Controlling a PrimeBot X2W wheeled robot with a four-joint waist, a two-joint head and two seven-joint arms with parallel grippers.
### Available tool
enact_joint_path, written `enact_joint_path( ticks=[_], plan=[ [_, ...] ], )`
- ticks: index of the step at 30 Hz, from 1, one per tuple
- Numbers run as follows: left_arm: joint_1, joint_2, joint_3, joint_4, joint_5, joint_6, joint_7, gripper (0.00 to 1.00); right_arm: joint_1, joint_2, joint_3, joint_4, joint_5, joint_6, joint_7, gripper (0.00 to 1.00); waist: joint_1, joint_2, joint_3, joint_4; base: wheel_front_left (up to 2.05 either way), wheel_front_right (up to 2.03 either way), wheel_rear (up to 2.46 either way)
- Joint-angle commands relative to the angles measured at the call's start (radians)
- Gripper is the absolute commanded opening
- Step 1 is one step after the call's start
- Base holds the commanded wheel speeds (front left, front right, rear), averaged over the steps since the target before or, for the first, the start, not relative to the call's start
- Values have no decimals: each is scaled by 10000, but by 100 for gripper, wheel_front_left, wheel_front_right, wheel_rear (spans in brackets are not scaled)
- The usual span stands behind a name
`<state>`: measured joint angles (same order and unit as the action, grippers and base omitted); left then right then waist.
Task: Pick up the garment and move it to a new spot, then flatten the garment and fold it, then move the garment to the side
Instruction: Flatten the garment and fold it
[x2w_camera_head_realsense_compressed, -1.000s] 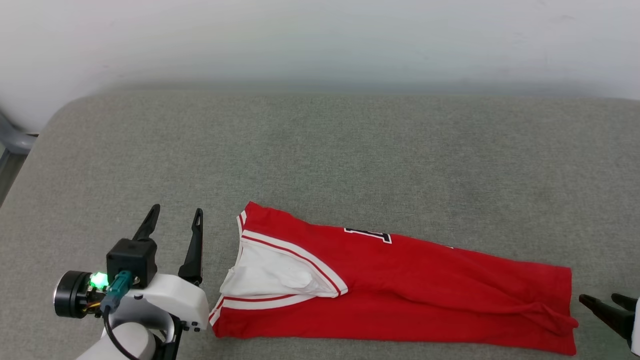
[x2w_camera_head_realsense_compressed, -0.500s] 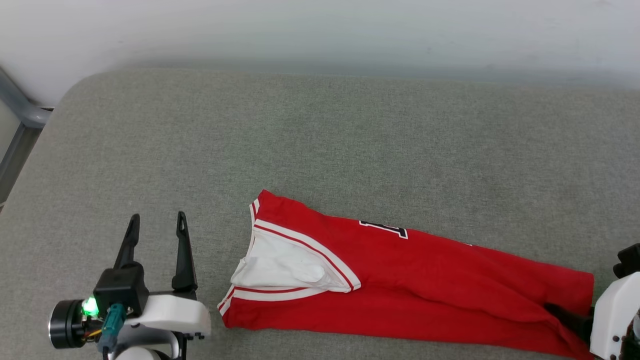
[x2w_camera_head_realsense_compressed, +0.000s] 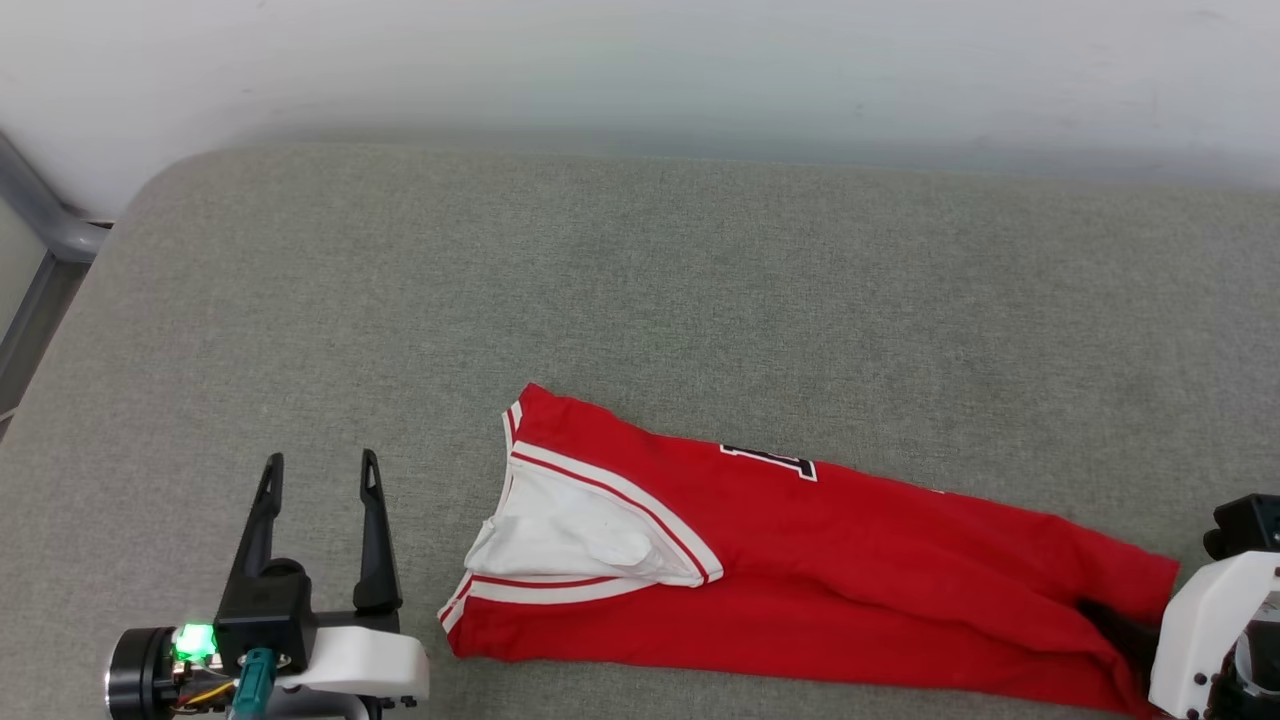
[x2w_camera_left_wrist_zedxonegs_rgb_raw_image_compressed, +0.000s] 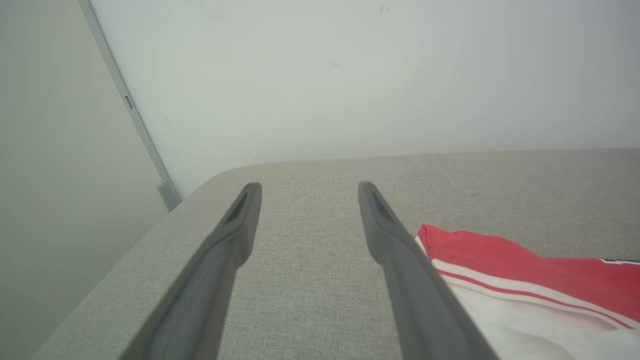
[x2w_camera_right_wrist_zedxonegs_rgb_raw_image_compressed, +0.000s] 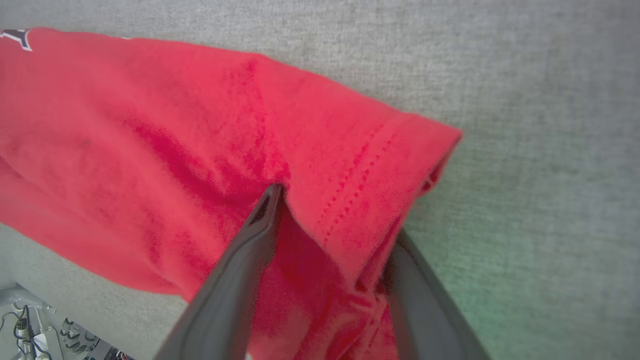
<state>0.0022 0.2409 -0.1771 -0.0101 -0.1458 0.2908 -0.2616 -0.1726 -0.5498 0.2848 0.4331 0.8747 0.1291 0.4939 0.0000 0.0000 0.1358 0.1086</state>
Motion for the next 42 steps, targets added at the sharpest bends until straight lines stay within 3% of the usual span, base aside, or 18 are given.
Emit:
enact_joint_path(
  ticks=[1,17,25,34,42],
  plan=[
    [116,-131,89,52,114,-105,-45,100,117,271,335,255,69,26,17,0,0,0,-16,-4,0,0,0],
    [452,-779,698,406,904,-1049,-47,100,-86,-1468,72,1941,21,1,-1143,0,0,0,-565,-84,0,0,0],
    [746,-946,932,464,951,-1382,-45,100,565,-1916,28,173,1157,11,-782,0,0,0,-874,-118,0,0,0],
    [878,-1100,1053,527,1083,-1585,-45,100,1276,-1413,-649,-2755,2053,12,-132,0,0,0,-980,-151,0,0,0],
    [576,-1206,996,598,1188,-1762,-45,100,265,-30,-346,-4119,736,11,992,0,0,0,-790,-44,0,0,0]
  ],
)
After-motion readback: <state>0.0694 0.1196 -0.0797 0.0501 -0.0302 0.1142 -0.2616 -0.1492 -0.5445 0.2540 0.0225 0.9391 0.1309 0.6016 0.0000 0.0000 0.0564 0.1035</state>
